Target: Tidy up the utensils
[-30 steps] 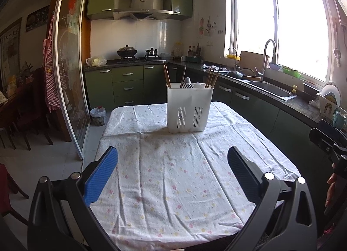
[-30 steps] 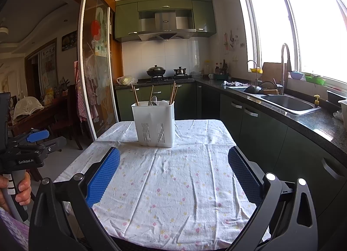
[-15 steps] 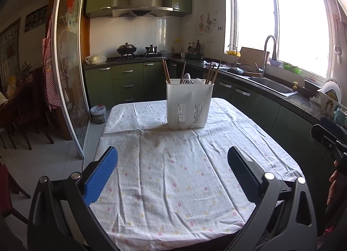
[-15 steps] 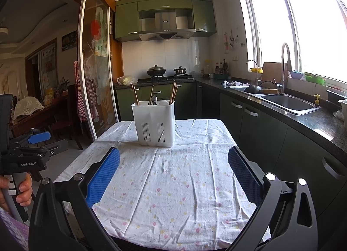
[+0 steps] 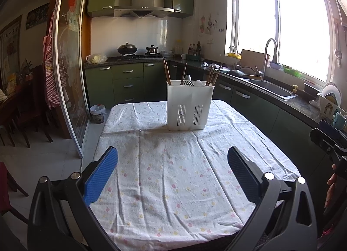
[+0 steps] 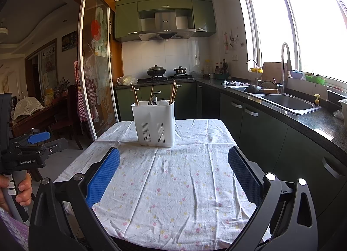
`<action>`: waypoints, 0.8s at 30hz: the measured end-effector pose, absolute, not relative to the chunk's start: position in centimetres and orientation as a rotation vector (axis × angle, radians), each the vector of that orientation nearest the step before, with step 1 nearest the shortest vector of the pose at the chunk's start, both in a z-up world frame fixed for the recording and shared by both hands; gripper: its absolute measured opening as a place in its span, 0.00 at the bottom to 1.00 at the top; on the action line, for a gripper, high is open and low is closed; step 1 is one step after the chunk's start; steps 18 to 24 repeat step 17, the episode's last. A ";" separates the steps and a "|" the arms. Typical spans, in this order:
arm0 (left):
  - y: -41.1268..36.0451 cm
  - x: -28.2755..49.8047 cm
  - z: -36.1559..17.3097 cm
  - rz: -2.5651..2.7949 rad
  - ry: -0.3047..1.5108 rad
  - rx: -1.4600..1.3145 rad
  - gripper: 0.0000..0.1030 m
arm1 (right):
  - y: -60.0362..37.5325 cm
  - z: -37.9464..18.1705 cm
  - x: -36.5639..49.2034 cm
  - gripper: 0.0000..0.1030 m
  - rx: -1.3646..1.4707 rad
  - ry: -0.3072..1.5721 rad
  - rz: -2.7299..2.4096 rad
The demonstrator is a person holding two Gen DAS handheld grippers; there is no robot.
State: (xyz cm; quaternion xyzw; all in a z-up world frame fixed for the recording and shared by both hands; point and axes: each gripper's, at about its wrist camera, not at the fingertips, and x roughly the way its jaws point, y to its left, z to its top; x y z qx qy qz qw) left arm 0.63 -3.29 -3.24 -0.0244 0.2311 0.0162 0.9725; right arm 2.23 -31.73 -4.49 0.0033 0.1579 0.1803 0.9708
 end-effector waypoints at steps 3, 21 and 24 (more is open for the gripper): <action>-3.3 0.6 -3.2 0.033 0.464 -0.049 0.93 | -31.7 -4.4 2.2 0.96 0.006 0.317 0.364; -3.8 0.6 -3.1 0.018 0.466 -0.026 0.93 | -31.8 -4.4 2.2 0.96 0.007 0.318 0.364; -3.8 0.6 -3.1 0.018 0.466 -0.026 0.93 | -31.8 -4.4 2.2 0.96 0.007 0.318 0.364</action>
